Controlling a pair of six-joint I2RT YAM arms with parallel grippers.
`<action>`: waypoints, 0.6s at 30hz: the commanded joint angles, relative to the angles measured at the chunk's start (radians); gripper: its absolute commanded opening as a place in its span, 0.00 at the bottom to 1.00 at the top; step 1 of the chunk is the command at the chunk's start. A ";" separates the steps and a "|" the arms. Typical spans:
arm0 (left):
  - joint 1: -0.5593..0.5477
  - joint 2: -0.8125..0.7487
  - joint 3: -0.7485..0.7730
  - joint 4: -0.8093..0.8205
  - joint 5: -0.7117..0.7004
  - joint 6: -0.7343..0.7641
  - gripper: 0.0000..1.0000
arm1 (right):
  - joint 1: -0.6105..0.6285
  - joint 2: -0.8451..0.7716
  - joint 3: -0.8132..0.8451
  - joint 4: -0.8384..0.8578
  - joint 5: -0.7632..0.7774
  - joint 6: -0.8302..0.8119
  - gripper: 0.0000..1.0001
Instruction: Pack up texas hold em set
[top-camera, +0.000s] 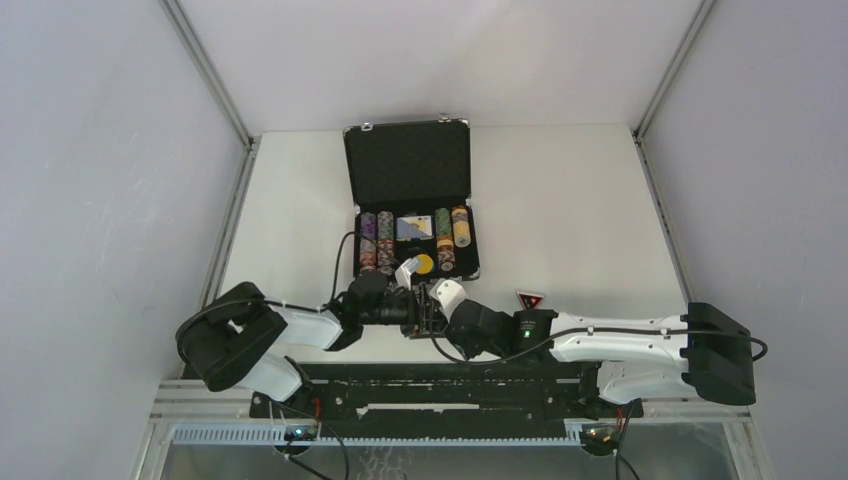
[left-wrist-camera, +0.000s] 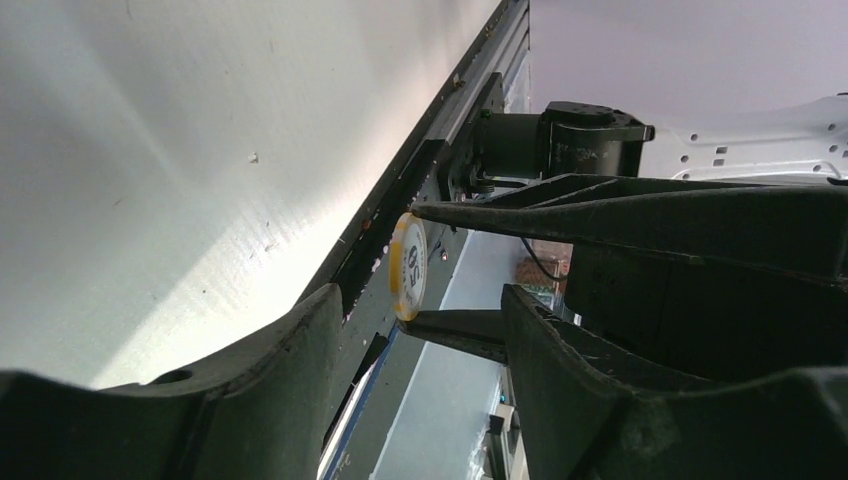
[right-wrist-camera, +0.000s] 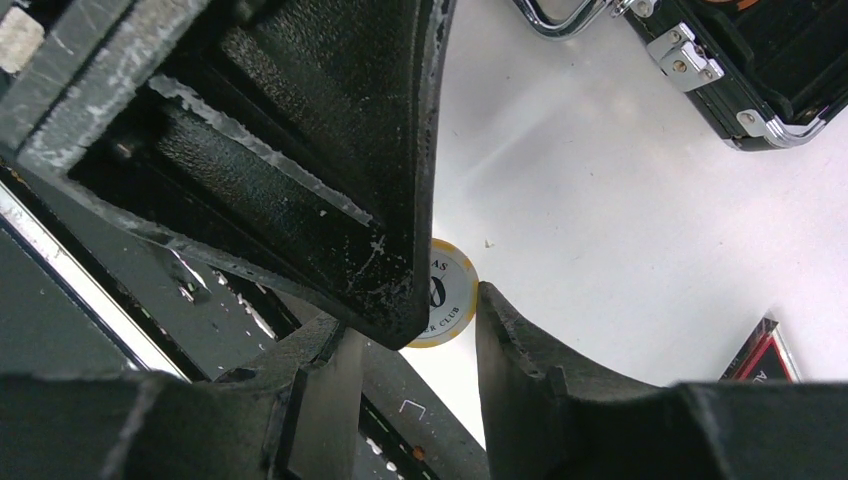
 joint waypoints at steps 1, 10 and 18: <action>-0.027 0.026 0.051 0.091 0.025 -0.022 0.63 | 0.004 -0.027 0.023 0.017 0.022 -0.010 0.32; -0.043 0.080 0.050 0.165 0.040 -0.054 0.56 | 0.004 -0.030 0.023 0.018 0.029 -0.009 0.31; -0.056 0.115 0.050 0.212 0.043 -0.070 0.50 | 0.004 -0.036 0.023 0.015 0.031 -0.006 0.31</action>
